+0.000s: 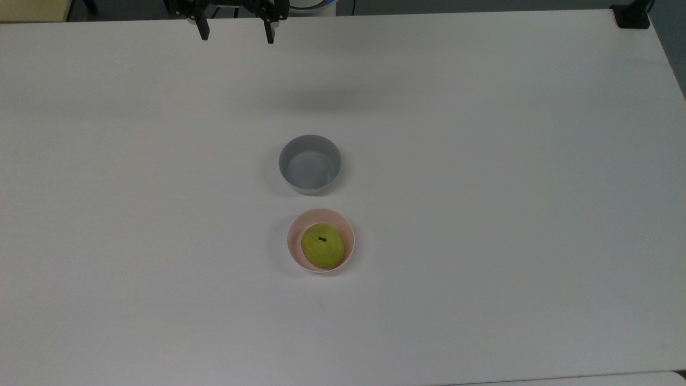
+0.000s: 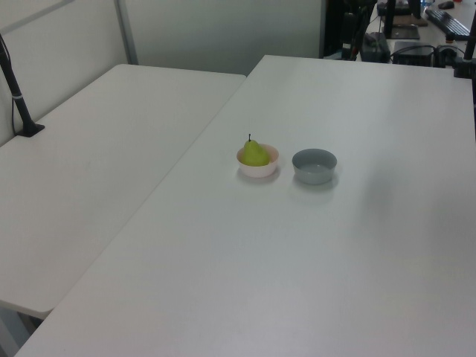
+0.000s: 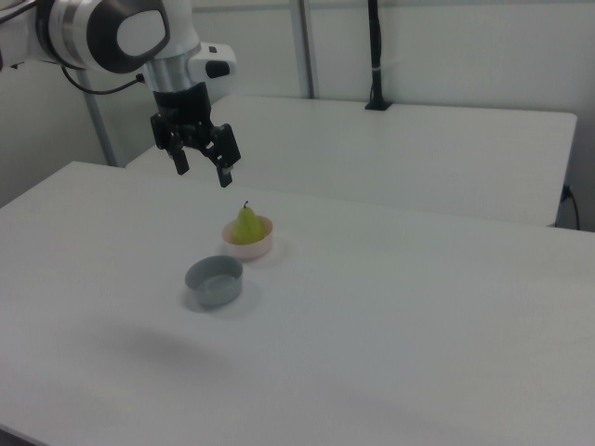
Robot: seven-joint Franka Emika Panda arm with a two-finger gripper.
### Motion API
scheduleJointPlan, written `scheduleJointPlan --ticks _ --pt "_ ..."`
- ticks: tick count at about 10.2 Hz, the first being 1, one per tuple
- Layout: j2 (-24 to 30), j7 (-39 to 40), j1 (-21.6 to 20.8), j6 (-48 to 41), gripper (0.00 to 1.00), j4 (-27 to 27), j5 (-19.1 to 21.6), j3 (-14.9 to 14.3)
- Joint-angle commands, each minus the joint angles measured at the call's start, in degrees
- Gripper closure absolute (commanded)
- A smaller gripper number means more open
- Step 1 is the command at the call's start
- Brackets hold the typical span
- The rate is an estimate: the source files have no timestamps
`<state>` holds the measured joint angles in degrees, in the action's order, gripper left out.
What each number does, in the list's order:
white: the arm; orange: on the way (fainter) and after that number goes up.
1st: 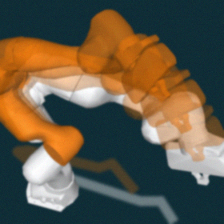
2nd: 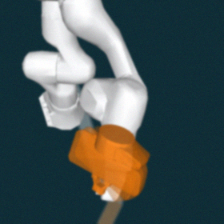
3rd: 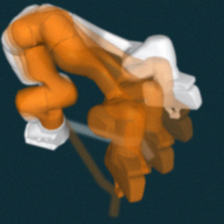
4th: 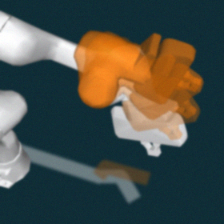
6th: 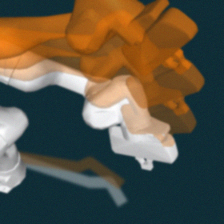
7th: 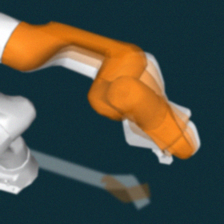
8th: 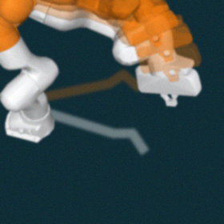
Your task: Pick up a pear from the bowl
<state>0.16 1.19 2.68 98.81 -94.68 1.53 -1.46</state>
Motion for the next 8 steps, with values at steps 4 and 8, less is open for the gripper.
scheduleJointPlan --ticks 4,8 --pt "-2.16 6.94 -0.48 -0.2 0.0 0.98 0.49 0.05" --pt "-8.75 11.29 -2.84 -0.02 0.0 9.04 0.49 0.14"
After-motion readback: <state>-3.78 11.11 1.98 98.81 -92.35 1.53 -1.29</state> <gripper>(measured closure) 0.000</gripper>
